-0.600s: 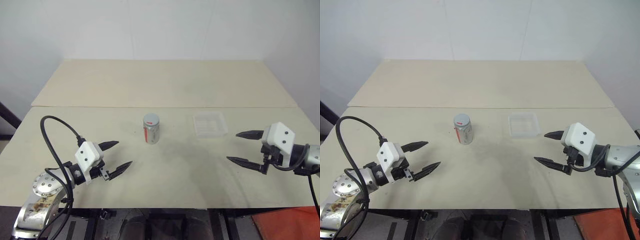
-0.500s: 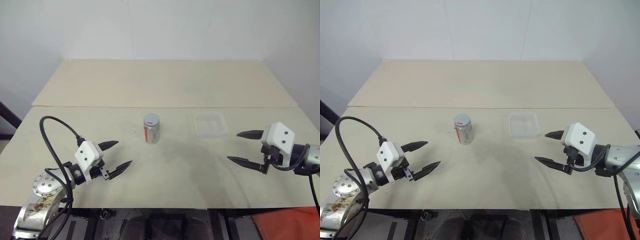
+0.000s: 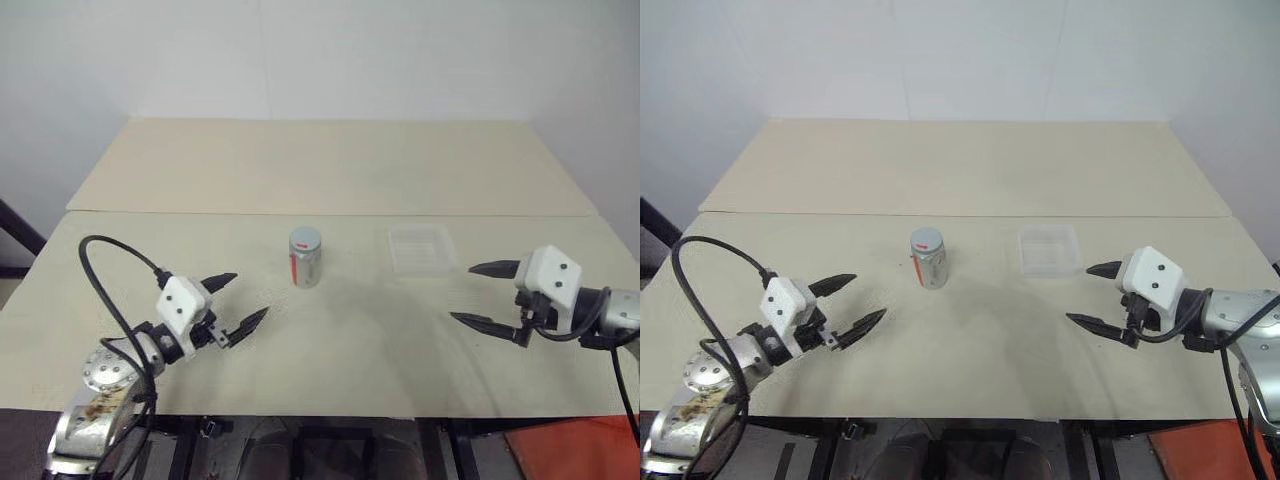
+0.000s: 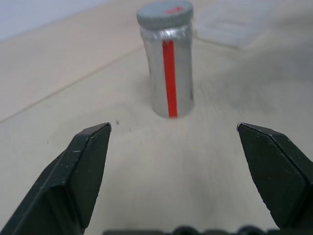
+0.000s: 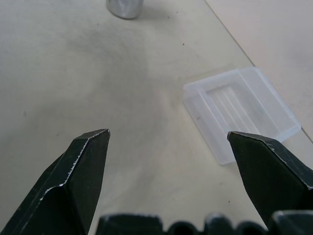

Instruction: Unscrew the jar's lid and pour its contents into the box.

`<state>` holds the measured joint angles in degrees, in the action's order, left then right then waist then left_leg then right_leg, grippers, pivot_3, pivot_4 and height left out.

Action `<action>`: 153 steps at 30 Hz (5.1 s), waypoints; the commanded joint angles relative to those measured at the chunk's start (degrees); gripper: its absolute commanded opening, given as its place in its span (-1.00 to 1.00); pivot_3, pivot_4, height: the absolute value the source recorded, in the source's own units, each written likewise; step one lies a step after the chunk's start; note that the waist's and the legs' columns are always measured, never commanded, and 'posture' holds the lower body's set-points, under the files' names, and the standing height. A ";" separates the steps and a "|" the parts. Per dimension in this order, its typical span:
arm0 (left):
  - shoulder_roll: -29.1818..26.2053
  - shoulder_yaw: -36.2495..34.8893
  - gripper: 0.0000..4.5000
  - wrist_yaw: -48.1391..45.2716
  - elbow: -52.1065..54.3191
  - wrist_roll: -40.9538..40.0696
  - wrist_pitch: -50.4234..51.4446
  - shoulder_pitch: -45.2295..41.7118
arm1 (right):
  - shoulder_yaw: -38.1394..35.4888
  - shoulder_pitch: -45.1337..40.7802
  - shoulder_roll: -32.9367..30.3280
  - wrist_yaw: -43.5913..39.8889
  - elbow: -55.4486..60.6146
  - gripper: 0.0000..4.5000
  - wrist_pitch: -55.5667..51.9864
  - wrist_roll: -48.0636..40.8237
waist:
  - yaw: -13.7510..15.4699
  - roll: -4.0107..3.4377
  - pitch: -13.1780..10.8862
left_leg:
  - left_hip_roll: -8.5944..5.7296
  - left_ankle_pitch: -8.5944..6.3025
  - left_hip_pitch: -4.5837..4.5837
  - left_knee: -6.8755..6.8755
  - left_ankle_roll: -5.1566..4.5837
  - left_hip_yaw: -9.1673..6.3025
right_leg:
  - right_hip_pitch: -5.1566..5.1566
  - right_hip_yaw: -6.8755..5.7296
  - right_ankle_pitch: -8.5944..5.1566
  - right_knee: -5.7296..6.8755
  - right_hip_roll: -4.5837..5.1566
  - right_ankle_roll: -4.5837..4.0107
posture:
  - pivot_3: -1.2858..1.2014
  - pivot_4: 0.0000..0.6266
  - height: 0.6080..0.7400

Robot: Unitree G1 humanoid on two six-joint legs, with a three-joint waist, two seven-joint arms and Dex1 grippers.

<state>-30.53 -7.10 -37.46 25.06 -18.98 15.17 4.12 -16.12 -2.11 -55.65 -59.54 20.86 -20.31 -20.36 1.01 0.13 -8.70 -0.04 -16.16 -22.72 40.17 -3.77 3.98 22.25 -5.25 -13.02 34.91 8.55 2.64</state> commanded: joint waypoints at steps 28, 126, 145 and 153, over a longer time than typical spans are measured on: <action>18.87 10.89 1.00 10.18 -17.46 6.75 -9.51 -14.09 | -1.61 3.51 2.37 7.06 6.71 1.00 -0.65 0.22 | 0.64 0.05 -0.02 | -0.01 0.00 -0.02 0.03 -0.02 0.00 | 0.01 -0.01 0.00 0.01 0.00 0.00 | 0.03 -0.52 1.00; 18.77 17.87 -0.06 -0.03 -21.12 7.78 -12.36 -19.78 | 24.19 -18.66 33.92 34.84 13.25 0.24 -18.39 -0.11 | -0.40 0.05 -0.02 | -0.06 0.08 -0.18 0.04 0.09 -0.10 | 0.10 -0.19 0.02 0.17 -0.14 0.02 | 0.03 -0.52 1.00; 11.25 19.66 -0.06 -13.83 -10.78 -0.99 -6.19 -19.15 | 33.65 -43.87 19.69 -31.18 -24.08 0.24 -0.03 -10.86 | -0.98 0.04 -0.03 | -0.03 0.04 -0.14 0.05 0.01 -0.09 | 0.09 -0.12 0.02 0.12 -0.14 0.01 | 0.03 -0.52 1.00; 12.31 20.86 -0.06 -13.86 -10.52 -0.67 -5.58 -19.56 | 47.52 -54.27 16.79 -32.96 -38.37 0.24 13.61 -15.59 | -0.94 0.07 -0.05 | -0.04 0.06 -0.23 0.05 0.04 -0.12 | 0.11 -0.20 0.02 0.06 -0.11 0.02 | 0.03 -0.52 1.00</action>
<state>-19.42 13.32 -50.98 11.22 -18.28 10.85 -13.59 29.19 -55.95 -38.47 -89.44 -16.45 -9.95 -35.32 0.07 0.20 -8.75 -0.08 -16.11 -22.96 40.22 -3.73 3.87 22.35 -5.45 -13.00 34.95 8.44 2.65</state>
